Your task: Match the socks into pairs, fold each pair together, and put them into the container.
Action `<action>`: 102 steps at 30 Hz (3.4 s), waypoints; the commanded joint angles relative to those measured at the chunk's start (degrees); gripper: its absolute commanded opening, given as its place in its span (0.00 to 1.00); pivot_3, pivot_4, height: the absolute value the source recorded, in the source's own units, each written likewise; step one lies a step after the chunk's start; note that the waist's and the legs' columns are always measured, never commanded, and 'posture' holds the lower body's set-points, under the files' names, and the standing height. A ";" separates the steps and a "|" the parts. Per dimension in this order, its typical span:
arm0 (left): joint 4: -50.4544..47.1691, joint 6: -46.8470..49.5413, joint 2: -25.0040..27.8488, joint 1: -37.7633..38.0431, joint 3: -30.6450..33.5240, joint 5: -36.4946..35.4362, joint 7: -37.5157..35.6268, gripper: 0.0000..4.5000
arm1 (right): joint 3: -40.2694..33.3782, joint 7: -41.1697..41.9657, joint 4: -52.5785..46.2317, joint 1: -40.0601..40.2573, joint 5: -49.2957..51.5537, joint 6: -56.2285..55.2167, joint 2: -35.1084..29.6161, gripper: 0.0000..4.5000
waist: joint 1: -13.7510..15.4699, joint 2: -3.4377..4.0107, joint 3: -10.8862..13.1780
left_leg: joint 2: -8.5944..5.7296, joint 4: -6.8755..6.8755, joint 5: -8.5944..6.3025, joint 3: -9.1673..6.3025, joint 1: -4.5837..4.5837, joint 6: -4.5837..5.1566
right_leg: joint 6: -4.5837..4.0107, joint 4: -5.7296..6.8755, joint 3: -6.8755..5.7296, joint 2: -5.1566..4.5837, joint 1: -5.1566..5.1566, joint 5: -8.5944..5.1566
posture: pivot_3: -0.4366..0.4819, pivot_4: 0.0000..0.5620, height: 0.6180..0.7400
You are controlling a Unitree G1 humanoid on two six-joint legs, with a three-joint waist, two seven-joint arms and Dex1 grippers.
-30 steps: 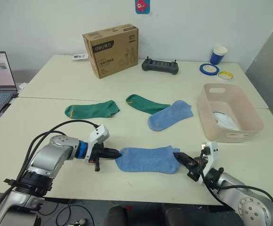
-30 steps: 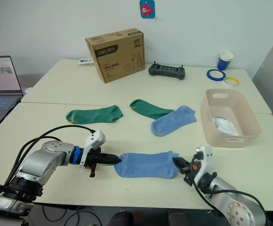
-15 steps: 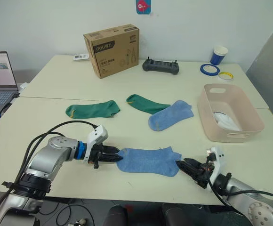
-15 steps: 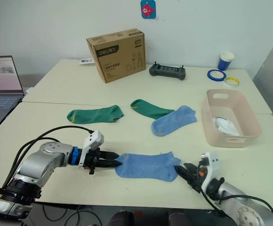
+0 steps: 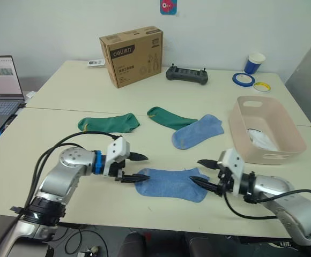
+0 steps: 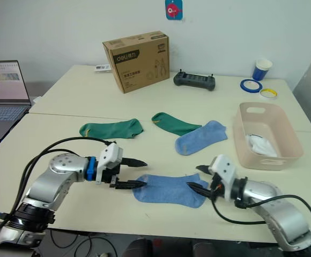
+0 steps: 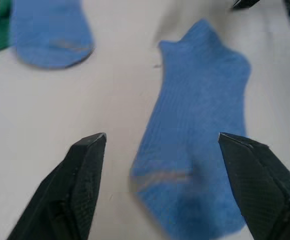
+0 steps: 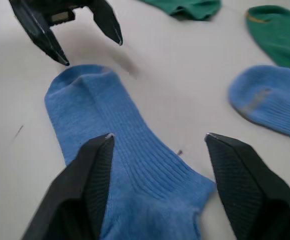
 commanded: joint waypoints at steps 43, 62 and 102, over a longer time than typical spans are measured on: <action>20.53 -11.96 -15.89 -14.42 -2.07 8.75 10.48 0.57 | -13.55 -9.49 -1.32 5.94 -1.18 -1.86 7.25 0.98 | 0.63 0.00 0.00 | -0.05 0.46 0.00 -0.08 0.03 0.00 | 0.20 0.09 -0.02 0.02 0.24 0.16 | 0.48 0.27 1.00; 54.64 -23.75 -30.91 -31.65 -7.62 25.96 26.88 0.85 | -13.61 -14.92 -2.08 6.23 -4.56 0.06 10.68 1.00 | 0.51 -0.01 -0.01 | -0.09 0.54 0.00 -0.10 0.02 0.01 | 0.36 0.09 0.06 0.10 0.27 0.30 | 0.48 0.27 1.00; -19.40 24.33 -3.43 -7.33 -7.22 3.34 0.51 0.00 | -19.37 -13.10 4.22 -1.82 -1.75 5.49 8.97 1.00 | 0.15 0.02 0.00 | 0.02 0.54 0.01 -0.04 0.04 0.01 | 0.20 0.08 0.11 0.10 0.22 0.37 | 0.48 0.27 1.00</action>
